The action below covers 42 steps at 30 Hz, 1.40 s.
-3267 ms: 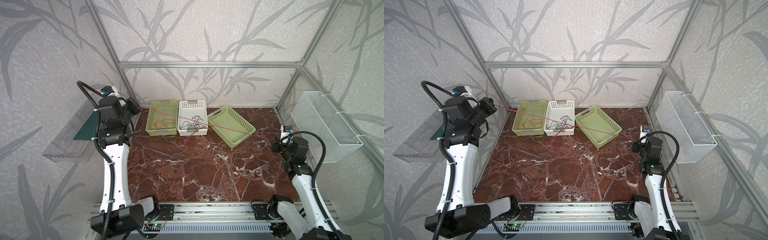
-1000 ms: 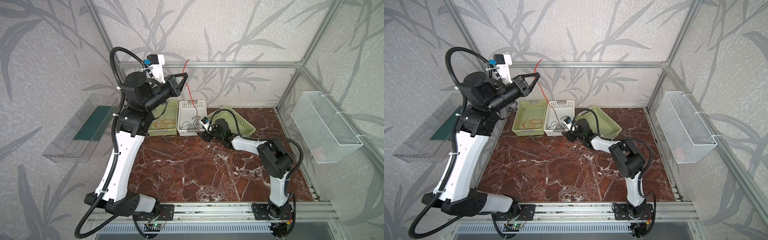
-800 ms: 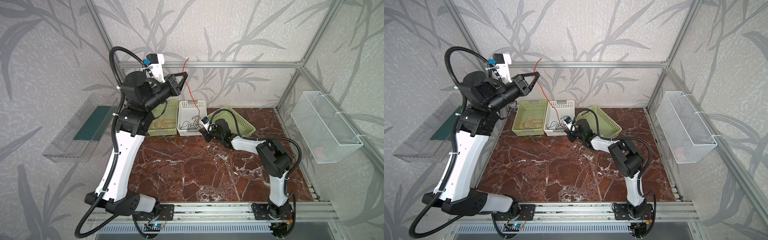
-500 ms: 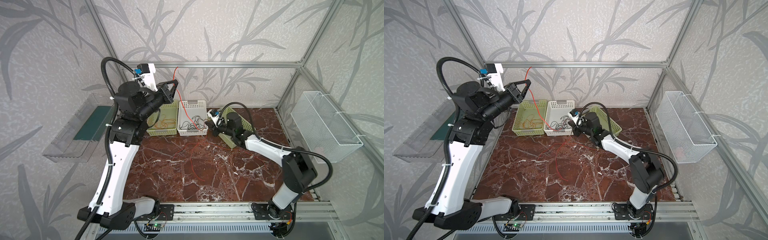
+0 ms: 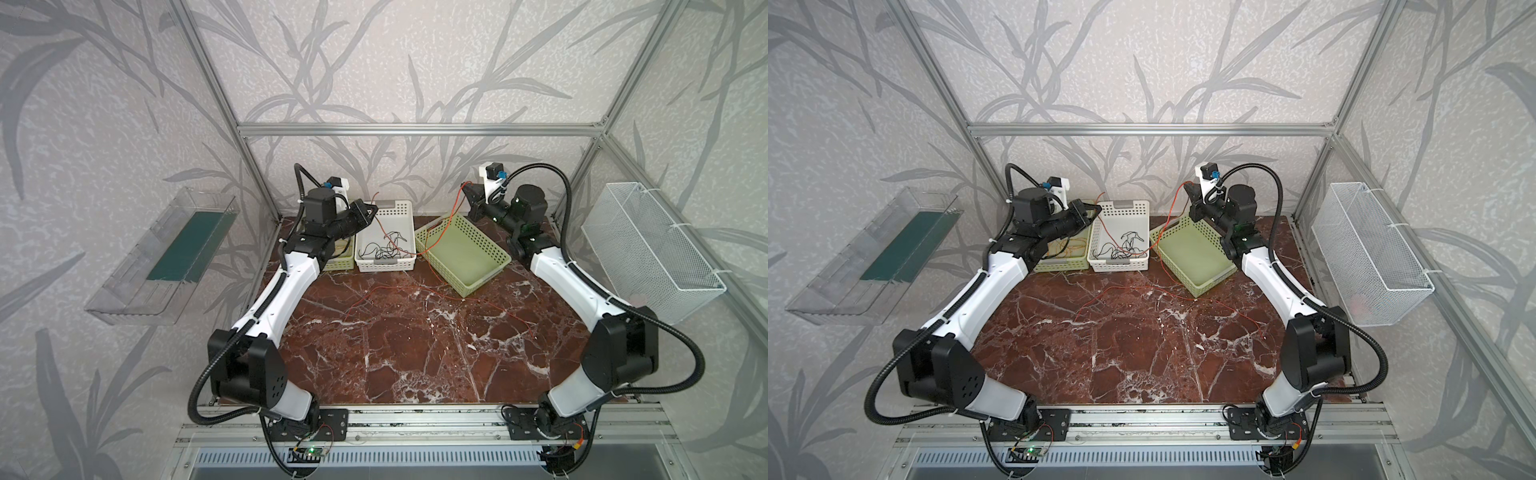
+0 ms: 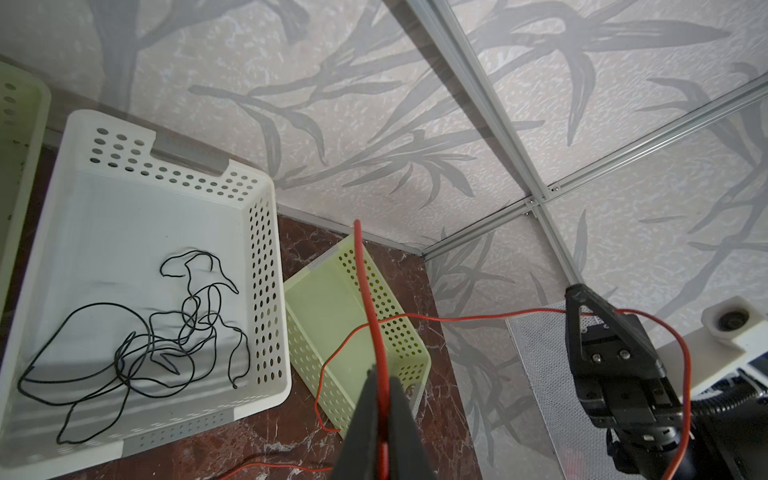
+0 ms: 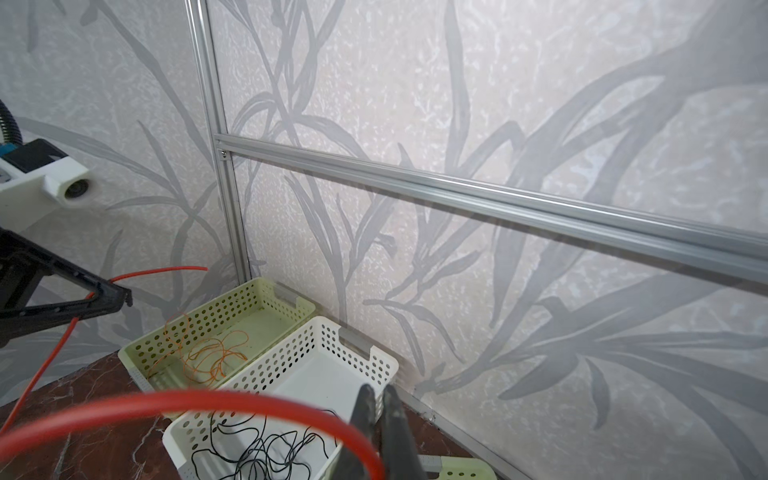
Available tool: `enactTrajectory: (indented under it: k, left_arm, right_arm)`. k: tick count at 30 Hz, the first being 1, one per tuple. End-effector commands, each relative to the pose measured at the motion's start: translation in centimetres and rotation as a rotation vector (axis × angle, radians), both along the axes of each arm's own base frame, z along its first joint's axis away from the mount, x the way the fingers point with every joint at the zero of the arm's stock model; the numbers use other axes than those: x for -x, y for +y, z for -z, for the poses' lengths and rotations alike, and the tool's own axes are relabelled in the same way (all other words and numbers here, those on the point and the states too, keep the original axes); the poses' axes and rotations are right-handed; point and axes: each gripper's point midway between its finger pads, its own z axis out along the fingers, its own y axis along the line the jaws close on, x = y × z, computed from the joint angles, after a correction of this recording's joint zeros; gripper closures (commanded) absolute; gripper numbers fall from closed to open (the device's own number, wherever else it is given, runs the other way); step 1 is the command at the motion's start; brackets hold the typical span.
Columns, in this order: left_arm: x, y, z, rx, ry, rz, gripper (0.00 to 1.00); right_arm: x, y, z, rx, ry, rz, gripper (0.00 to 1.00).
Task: Untangle the cables
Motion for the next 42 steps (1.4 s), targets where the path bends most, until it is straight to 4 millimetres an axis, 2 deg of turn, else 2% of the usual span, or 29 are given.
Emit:
enactTrajectory:
  k: [1,5,9,14,16,19,22,25,27,30,32,33,35,38,42]
  left_arm:
    - [-0.3,-1.0,-1.4,0.037,-0.063,0.042,0.86]
    - [-1.2,-2.4,1.2,0.034,-0.014,0.081,0.78]
    - [-1.6,-2.8,2.6,0.02,0.004,0.095,0.55]
    - [-0.4,-2.1,3.5,-0.095,-0.016,0.106,0.4]
    - [0.4,-1.7,4.1,-0.15,-0.016,0.108,0.36]
    - [1.6,-0.9,5.5,-0.221,0.002,0.111,0.31]
    - [2.4,-0.6,7.1,-0.256,0.032,0.12,0.29]
    - [2.7,-0.4,8.0,-0.264,0.05,0.124,0.28]
    - [2.7,-0.5,8.0,-0.267,0.05,0.127,0.28]
    - [2.6,-0.5,8.0,-0.263,0.052,0.122,0.29]
    - [2.6,-0.8,7.9,-0.256,0.052,0.128,0.29]
    - [2.5,-0.9,7.9,-0.254,0.054,0.129,0.29]
    - [2.5,-1.3,7.9,-0.249,0.056,0.137,0.29]
    - [2.7,-2.2,7.8,-0.25,0.052,0.158,0.29]
    - [3.2,-3.1,7.5,-0.286,0.035,0.189,0.29]
  right_arm:
    - [-1.1,0.5,-3.7,-0.063,-0.084,-0.03,1.0]
    - [-3.0,0.8,-6.2,-0.123,-0.144,-0.048,1.0]
    - [-4.3,1.0,-8.6,-0.153,-0.186,-0.054,1.0]
    - [-5.2,-0.2,-11.1,-0.166,-0.237,-0.023,1.0]
    - [-5.7,-1.2,-11.1,-0.161,-0.241,0.008,1.0]
    - [-6.6,-3.3,-10.0,-0.167,-0.217,0.059,1.0]
    - [-7.2,-5.8,-7.7,-0.167,-0.184,0.125,1.0]
    - [-7.5,-8.6,-3.9,-0.173,-0.117,0.195,1.0]
    - [-7.0,-10.2,-1.3,-0.139,-0.076,0.236,1.0]
    - [-5.4,-10.4,1.3,0.016,0.012,0.254,1.0]
    - [-4.4,-10.0,2.3,0.052,0.012,0.228,1.0]
    - [-3.3,-9.9,1.8,0.073,-0.004,0.219,1.0]
    - [-2.4,-9.6,2.2,0.088,-0.011,0.213,1.0]
    - [-1.9,-10.1,2.8,0.059,-0.01,0.245,1.0]
    - [-1.9,-9.0,2.9,0.07,0.019,0.228,1.0]
